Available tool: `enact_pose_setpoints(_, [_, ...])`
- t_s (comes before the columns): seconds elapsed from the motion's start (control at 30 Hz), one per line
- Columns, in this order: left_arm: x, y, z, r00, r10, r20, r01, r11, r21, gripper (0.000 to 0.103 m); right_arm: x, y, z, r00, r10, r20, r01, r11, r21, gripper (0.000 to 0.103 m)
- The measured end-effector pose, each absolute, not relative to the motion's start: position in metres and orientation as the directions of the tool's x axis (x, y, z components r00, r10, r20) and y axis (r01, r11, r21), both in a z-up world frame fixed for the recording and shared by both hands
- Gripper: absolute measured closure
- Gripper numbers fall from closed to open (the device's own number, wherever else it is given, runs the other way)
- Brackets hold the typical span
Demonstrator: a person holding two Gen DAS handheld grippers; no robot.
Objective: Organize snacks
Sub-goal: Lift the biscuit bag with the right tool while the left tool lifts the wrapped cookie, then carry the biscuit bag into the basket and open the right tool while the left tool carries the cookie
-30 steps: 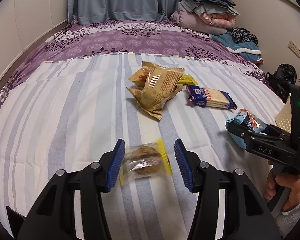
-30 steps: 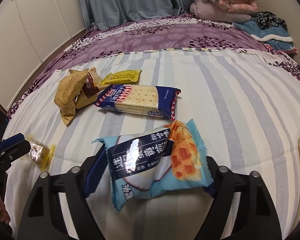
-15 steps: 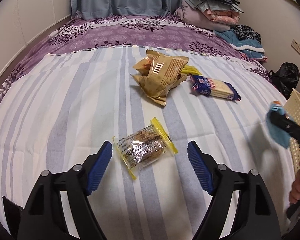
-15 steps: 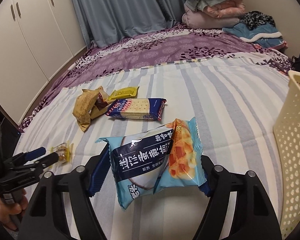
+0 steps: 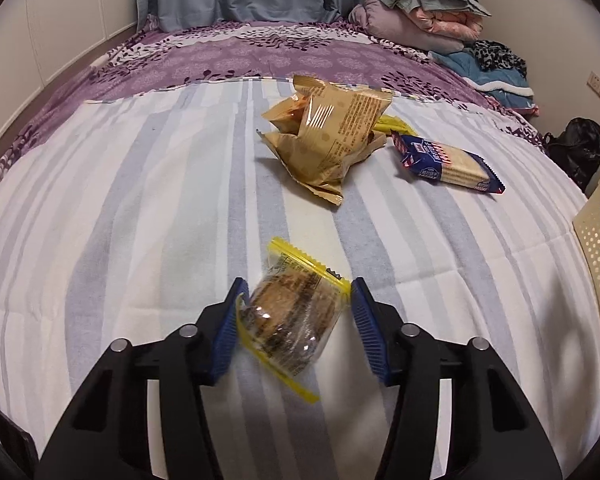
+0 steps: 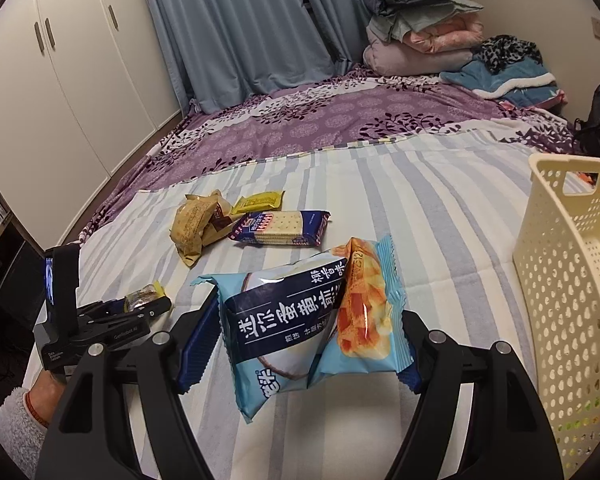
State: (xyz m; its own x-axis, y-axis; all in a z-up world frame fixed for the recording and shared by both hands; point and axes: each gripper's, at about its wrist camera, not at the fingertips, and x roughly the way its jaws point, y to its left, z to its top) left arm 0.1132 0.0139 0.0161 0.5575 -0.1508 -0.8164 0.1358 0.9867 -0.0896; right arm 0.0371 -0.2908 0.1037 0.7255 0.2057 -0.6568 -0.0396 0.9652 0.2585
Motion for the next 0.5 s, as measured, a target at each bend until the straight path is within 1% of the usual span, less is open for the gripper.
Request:
enact_pose_setpoints(0.03, [0.111,0.013,0.018,0.56,-0.15,-0.815,0.141,0.986,-0.085,0.056,0.035,-0.292,0.106,0.73,0.206,-0.651,-0.04,0.965,0.26,0.03])
enact_pose_setpoints(0.1, [0.106,0.013,0.022,0.562,-0.151,-0.813,0.145,0.986,-0.083,0.058,0.032,-0.295,0.113,0.743,0.205,-0.637,-0.039,0.964,0.264,0.03])
enact_pose_setpoints(0.13, [0.103,0.013,0.024,0.564,-0.153,-0.812,0.145,0.986,-0.085,0.065,0.029,-0.296,0.117,0.75,0.205,-0.629,-0.04,0.963,0.267,0.03])
enact_pose_setpoints(0.5, [0.076,-0.006,0.069,0.613,-0.192,-0.767,0.207,0.975,-0.079,0.065,-0.008,-0.332,0.15,0.822,0.157,-0.547,0.005,0.96,0.282,0.03])
